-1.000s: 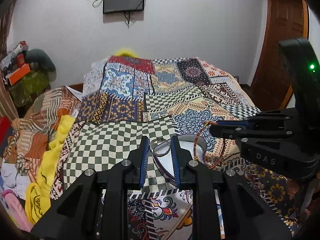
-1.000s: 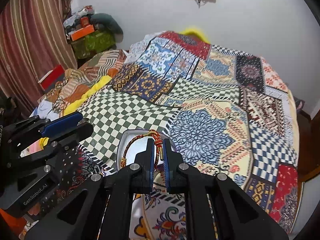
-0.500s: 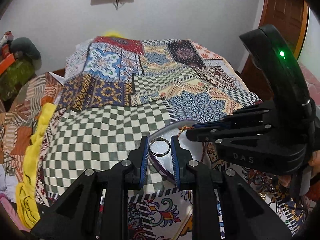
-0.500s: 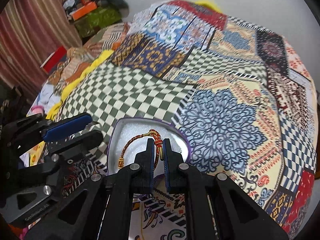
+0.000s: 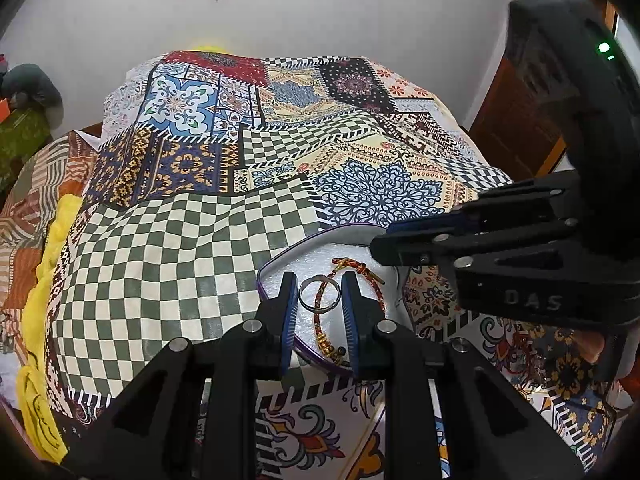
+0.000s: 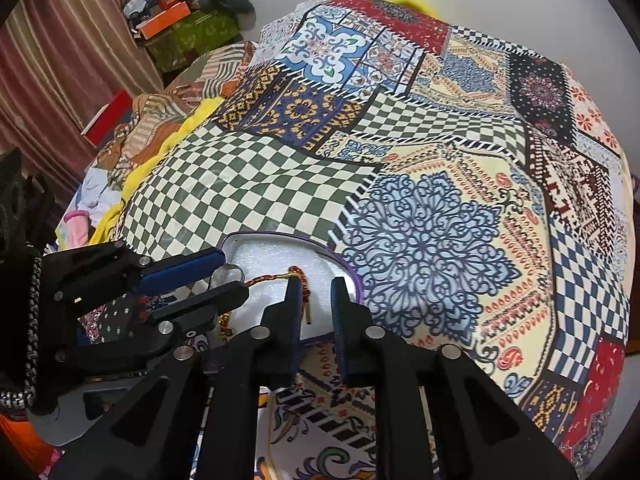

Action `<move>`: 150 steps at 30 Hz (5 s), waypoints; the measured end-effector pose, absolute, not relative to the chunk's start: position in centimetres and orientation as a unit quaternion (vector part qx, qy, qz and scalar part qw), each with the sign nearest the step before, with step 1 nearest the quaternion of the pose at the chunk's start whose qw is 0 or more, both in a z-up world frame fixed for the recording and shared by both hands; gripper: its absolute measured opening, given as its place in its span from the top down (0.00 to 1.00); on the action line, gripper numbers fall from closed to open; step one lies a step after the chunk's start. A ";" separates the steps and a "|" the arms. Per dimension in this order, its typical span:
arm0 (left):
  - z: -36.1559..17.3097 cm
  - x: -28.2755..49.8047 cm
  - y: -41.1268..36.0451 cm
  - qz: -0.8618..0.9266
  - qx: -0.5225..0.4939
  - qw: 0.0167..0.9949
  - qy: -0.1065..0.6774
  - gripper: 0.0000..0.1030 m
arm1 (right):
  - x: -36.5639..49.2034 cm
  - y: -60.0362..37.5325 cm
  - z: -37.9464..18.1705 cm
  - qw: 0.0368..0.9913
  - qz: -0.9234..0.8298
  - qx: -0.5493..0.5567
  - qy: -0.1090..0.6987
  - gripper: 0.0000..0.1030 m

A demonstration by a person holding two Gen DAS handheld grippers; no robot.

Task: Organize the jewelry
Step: 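Carry both pieces into the purple heart tin and open both tools, then lift both tools out of the tin toward the remaining jewelry, then grasp a gold ring with the left tool while the right tool grasps a silver charm ring, then carry both rings into the purple heart tin and open both tools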

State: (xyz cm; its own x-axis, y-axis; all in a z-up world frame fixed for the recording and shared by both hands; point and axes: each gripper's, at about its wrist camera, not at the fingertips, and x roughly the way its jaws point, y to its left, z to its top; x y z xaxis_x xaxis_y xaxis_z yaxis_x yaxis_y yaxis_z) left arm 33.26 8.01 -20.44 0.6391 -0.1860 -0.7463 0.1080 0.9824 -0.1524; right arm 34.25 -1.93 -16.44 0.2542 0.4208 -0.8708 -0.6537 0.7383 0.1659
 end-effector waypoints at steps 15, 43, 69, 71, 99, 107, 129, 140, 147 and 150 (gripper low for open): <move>-19.3 32.6 7.0 -0.067 -0.024 0.907 0.416 0.79 | 32.3 -3.9 -14.7 0.805 0.335 -0.094 0.481 0.70; -13.7 22.4 3.9 -0.067 -0.003 0.920 0.386 0.71 | 23.9 -10.3 -9.9 0.856 0.306 -0.081 0.408 0.70; -20.8 22.5 -2.1 -0.139 0.008 0.877 0.460 0.68 | 21.4 -14.2 -15.2 0.838 0.299 -0.096 0.446 0.69; -20.9 22.6 -2.4 -0.144 0.012 0.876 0.459 0.67 | 21.5 -14.2 -15.5 0.835 0.302 -0.096 0.449 0.69; -21.9 22.8 -1.6 -0.152 0.004 0.893 0.423 0.79 | 22.4 -10.0 -17.7 0.806 0.335 -0.171 0.458 0.69; -21.8 22.5 -1.5 -0.147 -0.004 0.896 0.420 0.80 | 22.2 -10.0 -17.8 0.809 0.341 -0.162 0.451 0.73; -17.5 20.2 1.2 -0.111 -0.029 0.917 0.383 0.80 | 20.5 -11.9 -11.9 0.850 0.330 -0.099 0.400 0.73; -14.0 20.1 3.1 -0.087 -0.029 0.935 0.341 0.80 | 20.8 -10.9 -9.5 0.864 0.334 -0.083 0.368 0.73; -13.0 21.2 4.6 -0.074 -0.038 0.941 0.328 0.80 | 21.8 -9.6 -8.9 0.868 0.339 -0.069 0.356 0.73; -12.8 22.0 5.1 -0.069 -0.036 0.943 0.324 0.80 | 22.5 -9.0 -8.8 0.870 0.338 -0.066 0.354 0.73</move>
State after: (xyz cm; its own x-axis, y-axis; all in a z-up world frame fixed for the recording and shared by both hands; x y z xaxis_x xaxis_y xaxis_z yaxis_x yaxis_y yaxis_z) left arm 21.98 5.08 -12.80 0.7811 -0.1523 -0.6056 0.1062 0.9881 -0.1115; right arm 22.55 -9.03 -8.82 0.5212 0.5413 -0.6598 -0.6342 0.7630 0.1251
